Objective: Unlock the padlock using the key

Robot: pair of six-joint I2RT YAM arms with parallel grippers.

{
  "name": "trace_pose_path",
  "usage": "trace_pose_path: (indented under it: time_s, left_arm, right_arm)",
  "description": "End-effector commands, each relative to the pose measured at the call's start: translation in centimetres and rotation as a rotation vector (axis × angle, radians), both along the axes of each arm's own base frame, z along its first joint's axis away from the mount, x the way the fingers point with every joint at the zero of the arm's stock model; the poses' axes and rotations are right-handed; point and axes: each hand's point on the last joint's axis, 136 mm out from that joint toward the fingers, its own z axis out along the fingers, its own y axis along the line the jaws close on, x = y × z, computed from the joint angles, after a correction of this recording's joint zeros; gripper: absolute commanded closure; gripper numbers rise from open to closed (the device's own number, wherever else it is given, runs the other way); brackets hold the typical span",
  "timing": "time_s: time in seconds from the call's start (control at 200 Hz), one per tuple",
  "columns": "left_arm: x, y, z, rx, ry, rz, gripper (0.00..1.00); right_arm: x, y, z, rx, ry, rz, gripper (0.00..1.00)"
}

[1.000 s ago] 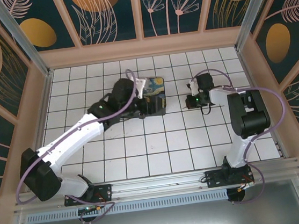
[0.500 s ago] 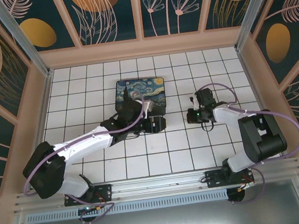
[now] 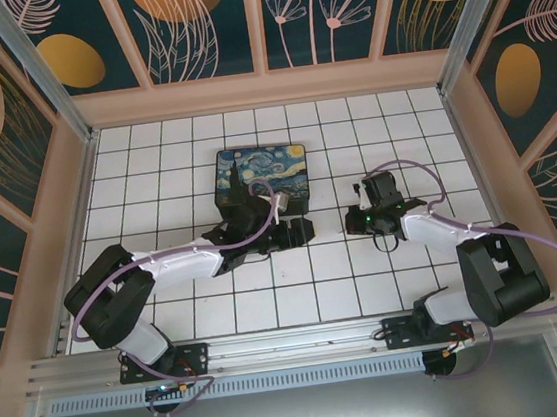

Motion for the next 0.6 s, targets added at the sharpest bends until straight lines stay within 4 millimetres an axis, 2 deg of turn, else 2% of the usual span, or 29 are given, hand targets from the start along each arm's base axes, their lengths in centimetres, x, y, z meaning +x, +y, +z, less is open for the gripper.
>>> trace_pose_path:
  time_s: [0.0,0.08,0.16,0.24,0.335,0.485,0.591]
  left_arm:
    - [1.2,-0.3,0.9,-0.004,-0.047,0.028,0.32]
    - [1.2,-0.7,1.0,-0.008,-0.049,0.009,0.32]
    - [0.4,-1.4,0.8,-0.050,-0.013,-0.032,0.33]
    - [-0.2,-1.4,1.0,-0.057,-0.030,-0.071,0.43]
    - [-0.6,-1.1,1.3,0.048,-0.196,-0.220,0.45]
    - [0.5,1.0,-0.4,0.335,-0.411,-0.376,0.55]
    - [1.2,0.2,-0.3,0.357,-0.515,-0.447,0.60]
  right_arm:
    - [-0.6,0.0,-0.4,-0.022,-0.005,0.001,1.00]
    - [-1.0,0.3,-0.5,-0.022,-0.001,0.008,1.00]
    - [-0.9,0.8,0.2,-0.004,-0.019,0.015,1.00]
    - [-0.7,1.1,1.5,0.016,-0.044,0.017,1.00]
    - [-0.8,1.4,3.1,0.031,-0.064,0.038,1.00]
    - [-0.9,1.5,4.7,0.029,-0.075,0.064,1.00]
    - [-0.9,1.7,6.0,0.041,-0.090,0.077,1.00]
